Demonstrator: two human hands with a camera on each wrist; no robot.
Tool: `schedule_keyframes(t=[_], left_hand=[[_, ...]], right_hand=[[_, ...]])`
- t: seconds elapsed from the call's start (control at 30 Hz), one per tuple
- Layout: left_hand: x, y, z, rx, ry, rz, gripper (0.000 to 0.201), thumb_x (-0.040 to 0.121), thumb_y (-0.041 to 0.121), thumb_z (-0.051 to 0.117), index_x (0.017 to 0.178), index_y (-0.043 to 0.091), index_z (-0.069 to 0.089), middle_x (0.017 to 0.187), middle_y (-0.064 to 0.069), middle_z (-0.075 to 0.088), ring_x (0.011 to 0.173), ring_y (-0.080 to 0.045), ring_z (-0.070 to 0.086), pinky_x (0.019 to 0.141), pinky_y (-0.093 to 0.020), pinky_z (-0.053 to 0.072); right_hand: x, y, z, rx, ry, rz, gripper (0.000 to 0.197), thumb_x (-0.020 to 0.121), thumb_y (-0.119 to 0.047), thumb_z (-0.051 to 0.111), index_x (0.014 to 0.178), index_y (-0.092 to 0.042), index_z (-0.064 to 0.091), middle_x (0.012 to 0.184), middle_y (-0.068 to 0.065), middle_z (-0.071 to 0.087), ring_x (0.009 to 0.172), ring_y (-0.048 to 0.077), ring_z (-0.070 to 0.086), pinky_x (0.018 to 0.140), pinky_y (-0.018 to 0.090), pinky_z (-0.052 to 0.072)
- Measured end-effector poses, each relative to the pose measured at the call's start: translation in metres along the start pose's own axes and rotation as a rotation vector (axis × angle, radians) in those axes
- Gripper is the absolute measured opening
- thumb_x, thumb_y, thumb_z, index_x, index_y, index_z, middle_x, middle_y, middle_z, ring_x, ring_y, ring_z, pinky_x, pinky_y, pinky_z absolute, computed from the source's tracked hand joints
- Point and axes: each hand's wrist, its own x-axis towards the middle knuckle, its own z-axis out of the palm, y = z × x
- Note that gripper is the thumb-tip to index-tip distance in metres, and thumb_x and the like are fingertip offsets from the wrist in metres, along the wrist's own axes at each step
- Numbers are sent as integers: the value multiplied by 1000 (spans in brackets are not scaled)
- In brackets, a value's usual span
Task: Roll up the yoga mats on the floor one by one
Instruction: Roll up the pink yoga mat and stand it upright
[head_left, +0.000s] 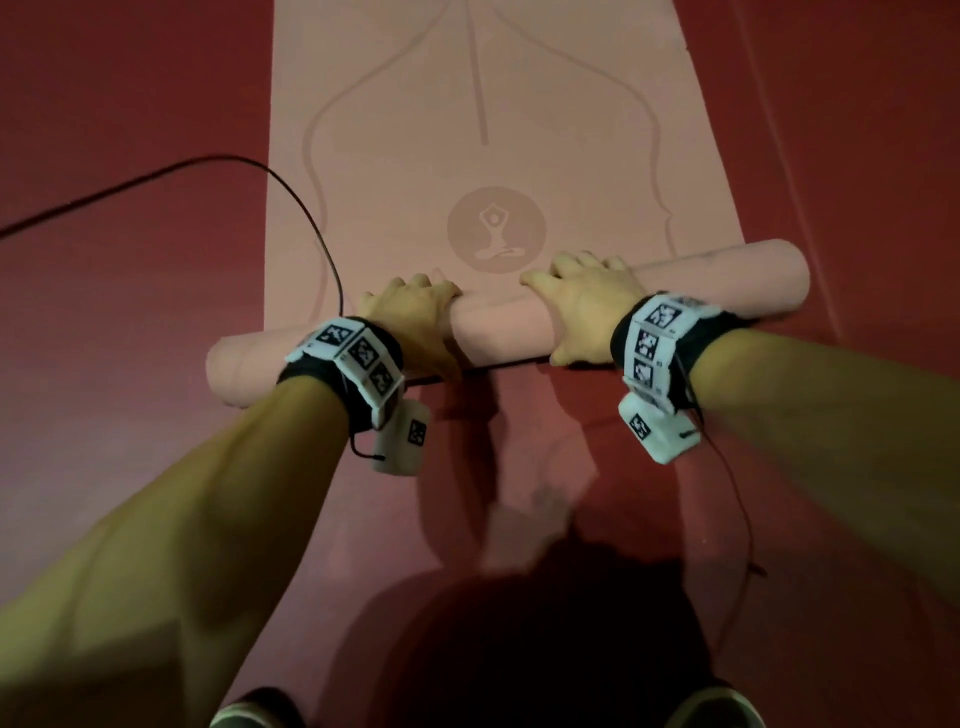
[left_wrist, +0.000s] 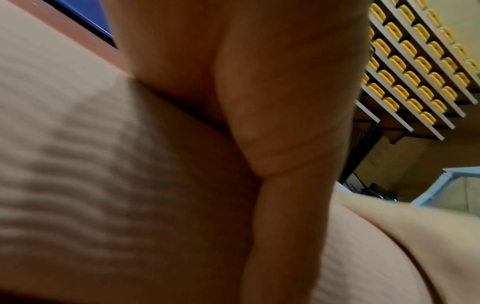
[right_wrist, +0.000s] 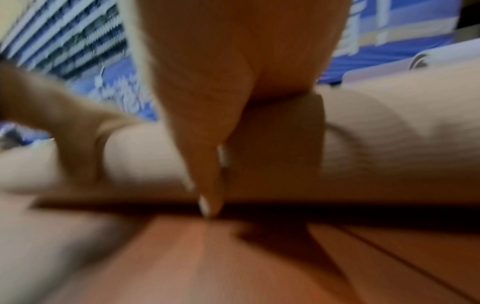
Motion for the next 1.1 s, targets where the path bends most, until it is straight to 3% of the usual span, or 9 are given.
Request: schedule_keyframes(t=[0.13, 0.23, 0.37, 0.5, 0.7, 0.97, 1.1], left_hand=[[9, -3, -8, 2, -62, 1, 98, 51, 58, 90, 136, 35, 47, 125, -1, 54, 118, -29, 50, 101, -49, 45], [6, 0, -3, 32, 4, -30, 101, 55, 57, 88, 141, 35, 41, 130, -2, 50, 124, -29, 44, 102, -55, 37], [-3, 11, 13, 93, 171, -69, 99, 54, 59, 88, 137, 30, 42, 126, -5, 46, 120, -32, 44, 95, -55, 39], [1, 13, 7, 72, 146, -89, 90, 59, 52, 88, 134, 30, 43, 126, -4, 49, 121, -31, 44, 99, -56, 38], [-7, 16, 12, 82, 173, -95, 80, 63, 49, 84, 131, 32, 46, 122, -1, 50, 120, -29, 45, 99, -56, 39], [-37, 25, 20, 63, -49, -45, 89, 56, 49, 90, 132, 31, 48, 123, -1, 54, 120, -28, 48, 98, -53, 43], [-52, 34, 30, 38, -205, 10, 91, 52, 56, 92, 130, 35, 50, 121, 1, 61, 112, -25, 58, 85, -36, 49]], right_hand=[[1, 0, 7, -28, 62, 6, 98, 67, -46, 82, 147, -30, 28, 134, 5, 47, 123, 28, 45, 101, 49, 38], [10, 2, 1, 9, 25, 20, 98, 63, -46, 83, 145, -32, 32, 131, 4, 49, 121, 28, 47, 99, 48, 39], [22, 6, -9, 56, -53, 0, 93, 59, -47, 86, 138, -31, 40, 119, 4, 56, 107, 30, 56, 92, 48, 46], [26, 7, -17, 72, -82, -3, 93, 55, -50, 86, 135, -32, 42, 109, 2, 59, 96, 29, 61, 84, 46, 51], [10, 2, -11, 72, -52, 9, 88, 63, -45, 84, 138, -31, 39, 114, 4, 59, 102, 30, 59, 93, 46, 45], [-25, -9, -8, 84, -243, -56, 86, 59, -38, 86, 133, -29, 42, 101, 2, 63, 87, 26, 65, 76, 41, 59], [-41, -10, 0, 208, -379, -94, 104, 57, -32, 90, 145, -34, 36, 102, -2, 63, 95, 24, 64, 84, 38, 57]])
